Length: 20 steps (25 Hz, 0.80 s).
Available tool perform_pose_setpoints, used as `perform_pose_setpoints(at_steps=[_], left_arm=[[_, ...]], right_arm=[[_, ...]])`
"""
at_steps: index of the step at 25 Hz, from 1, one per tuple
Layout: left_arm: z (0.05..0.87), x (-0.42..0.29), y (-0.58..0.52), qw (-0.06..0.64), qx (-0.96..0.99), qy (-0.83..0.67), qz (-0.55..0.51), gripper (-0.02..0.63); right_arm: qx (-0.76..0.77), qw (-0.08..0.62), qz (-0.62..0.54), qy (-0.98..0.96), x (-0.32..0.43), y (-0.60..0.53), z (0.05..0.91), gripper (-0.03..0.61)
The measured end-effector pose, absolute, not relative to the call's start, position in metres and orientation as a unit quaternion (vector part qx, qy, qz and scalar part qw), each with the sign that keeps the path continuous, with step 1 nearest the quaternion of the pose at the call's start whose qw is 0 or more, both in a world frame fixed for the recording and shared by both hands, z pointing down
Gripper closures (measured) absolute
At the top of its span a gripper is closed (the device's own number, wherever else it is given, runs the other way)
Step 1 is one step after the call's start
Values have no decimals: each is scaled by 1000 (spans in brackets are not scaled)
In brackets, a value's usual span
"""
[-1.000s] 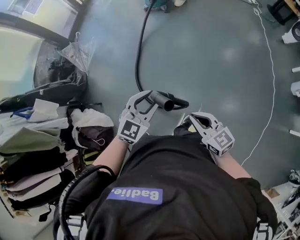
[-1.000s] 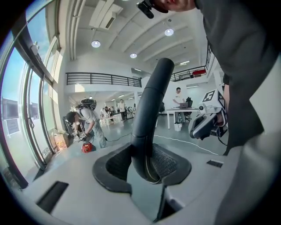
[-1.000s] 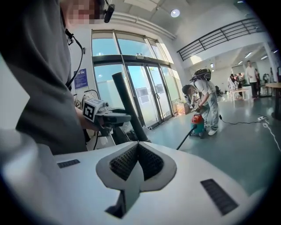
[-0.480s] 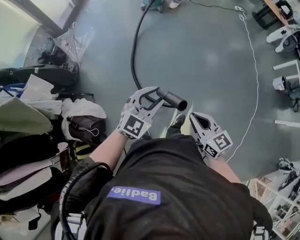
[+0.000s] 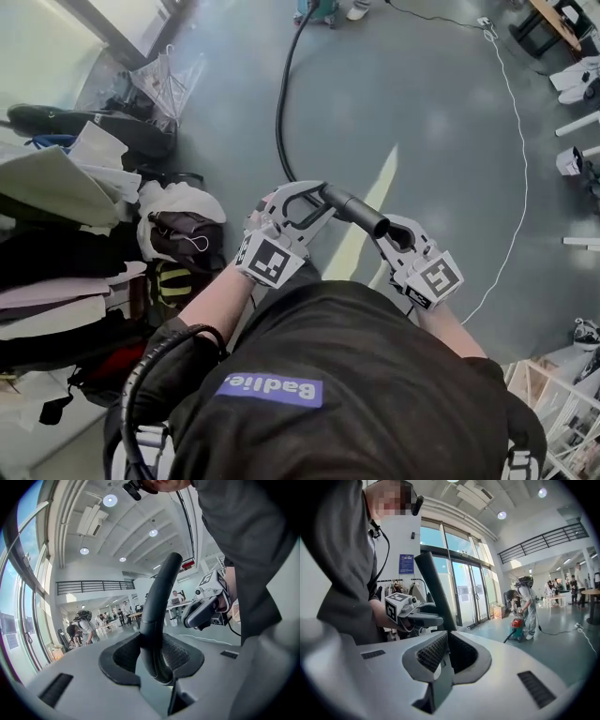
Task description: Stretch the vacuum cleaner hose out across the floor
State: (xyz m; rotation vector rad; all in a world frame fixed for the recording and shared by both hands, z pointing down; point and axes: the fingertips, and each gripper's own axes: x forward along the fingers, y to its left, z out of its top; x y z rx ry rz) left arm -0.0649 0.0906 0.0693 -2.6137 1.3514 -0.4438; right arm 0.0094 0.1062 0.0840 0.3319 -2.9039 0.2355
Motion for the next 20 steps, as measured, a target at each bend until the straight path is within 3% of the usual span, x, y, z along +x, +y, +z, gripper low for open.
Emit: perform_pose_setpoints(at_steps=[8,13,20], left_arm=[[70,34,152,85,-861,464,-190,462],[74,62,201,103,-873,436,-191,462],[60,39,267,105,-882,436,-143,460]], right_arm=[[45,11,3,-999,62,176,27,425],[56,2,-28,-998,68,217,9,422],[99,23,-31,-994,44,281,0,422]])
